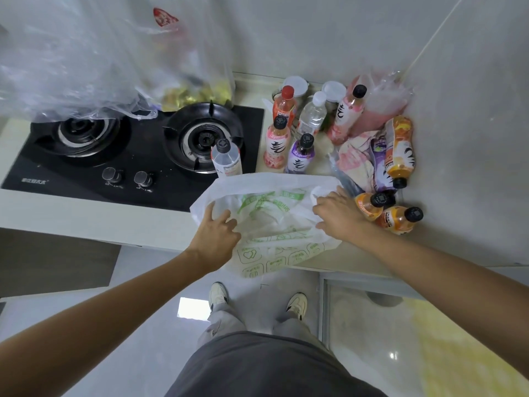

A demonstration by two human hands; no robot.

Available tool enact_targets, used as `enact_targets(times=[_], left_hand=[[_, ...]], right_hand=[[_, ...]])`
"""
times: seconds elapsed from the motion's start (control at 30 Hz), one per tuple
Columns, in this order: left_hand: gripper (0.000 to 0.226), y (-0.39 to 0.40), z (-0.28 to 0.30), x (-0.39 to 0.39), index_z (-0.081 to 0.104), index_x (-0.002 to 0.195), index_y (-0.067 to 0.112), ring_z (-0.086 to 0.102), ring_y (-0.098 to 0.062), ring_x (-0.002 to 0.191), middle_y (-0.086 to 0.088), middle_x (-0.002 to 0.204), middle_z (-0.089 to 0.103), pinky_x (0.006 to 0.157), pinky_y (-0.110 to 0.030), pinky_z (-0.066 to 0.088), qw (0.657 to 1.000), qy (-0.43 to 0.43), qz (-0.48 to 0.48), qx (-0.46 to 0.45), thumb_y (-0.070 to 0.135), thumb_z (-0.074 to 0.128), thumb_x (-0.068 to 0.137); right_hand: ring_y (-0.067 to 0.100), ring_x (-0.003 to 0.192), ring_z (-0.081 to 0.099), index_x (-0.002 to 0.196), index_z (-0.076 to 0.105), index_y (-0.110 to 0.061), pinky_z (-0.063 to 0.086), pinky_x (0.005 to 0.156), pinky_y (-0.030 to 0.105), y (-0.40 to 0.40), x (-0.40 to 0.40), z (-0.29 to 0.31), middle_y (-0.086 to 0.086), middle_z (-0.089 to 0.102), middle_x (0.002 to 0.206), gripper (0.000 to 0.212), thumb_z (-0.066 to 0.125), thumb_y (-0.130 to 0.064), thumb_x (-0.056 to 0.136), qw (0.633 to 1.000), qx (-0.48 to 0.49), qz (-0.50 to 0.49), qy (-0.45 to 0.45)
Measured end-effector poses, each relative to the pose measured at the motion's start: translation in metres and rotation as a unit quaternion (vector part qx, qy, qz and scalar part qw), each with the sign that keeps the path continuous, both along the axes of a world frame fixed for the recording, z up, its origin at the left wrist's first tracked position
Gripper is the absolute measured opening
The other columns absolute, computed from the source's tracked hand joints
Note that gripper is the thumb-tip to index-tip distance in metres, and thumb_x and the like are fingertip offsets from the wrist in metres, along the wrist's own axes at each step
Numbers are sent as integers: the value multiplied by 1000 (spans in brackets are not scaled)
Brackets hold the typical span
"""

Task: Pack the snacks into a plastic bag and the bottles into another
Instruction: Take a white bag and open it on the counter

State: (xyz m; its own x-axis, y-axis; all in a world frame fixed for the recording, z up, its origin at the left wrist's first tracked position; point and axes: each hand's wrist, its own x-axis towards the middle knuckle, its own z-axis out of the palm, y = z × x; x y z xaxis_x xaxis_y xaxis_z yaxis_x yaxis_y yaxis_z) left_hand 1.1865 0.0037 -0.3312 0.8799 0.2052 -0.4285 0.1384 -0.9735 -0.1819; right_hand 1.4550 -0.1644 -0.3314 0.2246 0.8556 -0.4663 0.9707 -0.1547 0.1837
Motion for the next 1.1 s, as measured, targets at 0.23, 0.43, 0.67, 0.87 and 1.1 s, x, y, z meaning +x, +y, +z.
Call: enact_targets(times=[0.23,0.43,0.67,0.87,1.1], left_hand=[[48,0,-4,14,76,95,29,43,-26,123,1,116,61,119,-61,8,993,34,101,44,70,51,86],[64,9,-5,21,74,98,33,26,-31,141,-3,139,45,119,-60,7,993,23,114,28,86,58,66],[67,4,-6,26,59,131,35,-3,-42,152,-13,161,14,113,-73,4,994,-1,112,11,76,56,79],[29,1,-17,17,76,101,31,4,-39,154,-9,161,29,115,-72,9,992,18,123,17,51,56,98],[43,-8,-28,11,68,109,32,-1,-48,151,-17,161,19,114,-72,9,987,94,125,37,62,69,79]], right_hand=[[33,115,53,121,65,-21,34,106,47,5,-5,-2,5,57,120,81,69,-82,68,995,-74,-42,-60],[39,126,42,147,37,-22,33,109,51,6,-11,2,11,38,141,115,75,-84,57,989,-103,-57,-84],[33,129,40,142,44,-28,29,108,62,8,-17,4,6,36,146,65,64,-57,87,1000,-14,-18,-20],[30,127,41,119,71,-26,25,110,63,13,-10,-4,-5,54,129,42,64,-58,92,996,-80,-22,-37],[40,127,37,133,60,-24,25,110,58,11,-16,-14,11,37,141,73,73,-65,74,986,-137,-36,-83]])
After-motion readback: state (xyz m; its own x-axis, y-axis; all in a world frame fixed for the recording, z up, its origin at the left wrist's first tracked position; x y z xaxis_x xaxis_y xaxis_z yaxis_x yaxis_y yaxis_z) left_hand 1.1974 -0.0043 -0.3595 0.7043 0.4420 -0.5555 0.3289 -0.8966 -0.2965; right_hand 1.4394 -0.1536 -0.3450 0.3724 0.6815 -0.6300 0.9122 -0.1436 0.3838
